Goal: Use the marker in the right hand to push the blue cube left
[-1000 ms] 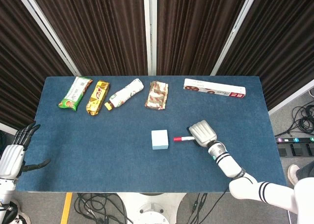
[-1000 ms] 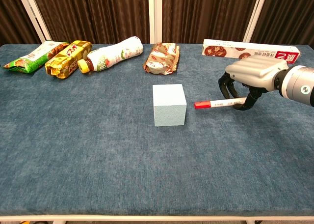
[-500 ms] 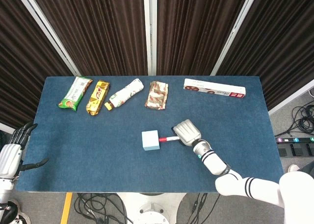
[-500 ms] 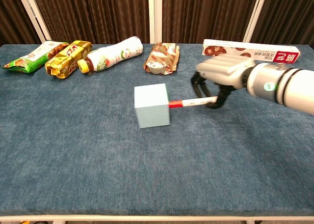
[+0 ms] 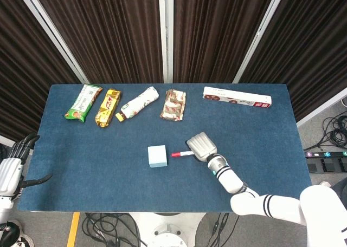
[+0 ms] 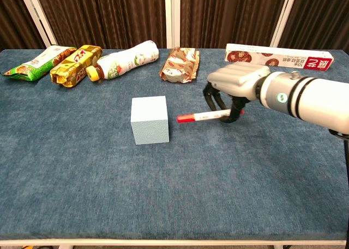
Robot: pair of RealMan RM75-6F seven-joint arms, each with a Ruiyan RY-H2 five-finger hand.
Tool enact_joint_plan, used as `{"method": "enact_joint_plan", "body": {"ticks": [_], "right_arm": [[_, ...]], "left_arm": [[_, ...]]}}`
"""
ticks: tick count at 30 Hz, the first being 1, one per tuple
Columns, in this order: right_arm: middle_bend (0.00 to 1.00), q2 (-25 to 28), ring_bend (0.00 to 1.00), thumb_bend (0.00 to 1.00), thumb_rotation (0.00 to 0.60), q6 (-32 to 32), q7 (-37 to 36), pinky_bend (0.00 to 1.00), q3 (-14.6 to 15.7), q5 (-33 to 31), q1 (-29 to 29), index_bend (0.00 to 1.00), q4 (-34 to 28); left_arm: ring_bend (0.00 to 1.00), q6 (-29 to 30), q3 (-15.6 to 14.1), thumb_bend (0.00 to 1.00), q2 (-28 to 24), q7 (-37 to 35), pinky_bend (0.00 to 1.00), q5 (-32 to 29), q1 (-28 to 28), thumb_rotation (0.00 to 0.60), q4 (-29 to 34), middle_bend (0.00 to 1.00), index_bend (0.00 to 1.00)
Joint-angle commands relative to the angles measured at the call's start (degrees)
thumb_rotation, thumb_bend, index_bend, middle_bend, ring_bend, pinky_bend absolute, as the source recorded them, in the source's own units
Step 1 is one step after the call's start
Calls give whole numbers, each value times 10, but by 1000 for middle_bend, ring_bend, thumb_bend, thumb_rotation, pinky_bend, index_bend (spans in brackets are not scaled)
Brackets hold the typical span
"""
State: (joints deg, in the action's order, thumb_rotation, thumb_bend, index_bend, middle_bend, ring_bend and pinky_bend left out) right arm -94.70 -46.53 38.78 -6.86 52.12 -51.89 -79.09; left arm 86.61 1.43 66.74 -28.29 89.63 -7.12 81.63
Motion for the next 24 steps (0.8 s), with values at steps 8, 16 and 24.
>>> {"method": "enact_joint_plan", "body": {"ticks": [8, 16, 24], "right_arm": [[645, -6, 1000, 275, 600, -4, -7, 1000, 11, -6, 1, 656, 2], [645, -36, 1000, 276, 600, 12, 7, 1000, -22, -35, -44, 656, 7], [646, -76, 1000, 276, 600, 19, 45, 1000, -45, -96, -99, 657, 20]], "left_arm": [[0, 0, 1, 46, -1, 0, 0, -1, 1, 600, 0, 19, 113], [0, 0, 2, 46, -1, -5, 0, -5, 2, 600, -3, 19, 113], [0, 3, 4, 47, -2, -13, 0, -9, 6, 600, -7, 19, 112]]}}
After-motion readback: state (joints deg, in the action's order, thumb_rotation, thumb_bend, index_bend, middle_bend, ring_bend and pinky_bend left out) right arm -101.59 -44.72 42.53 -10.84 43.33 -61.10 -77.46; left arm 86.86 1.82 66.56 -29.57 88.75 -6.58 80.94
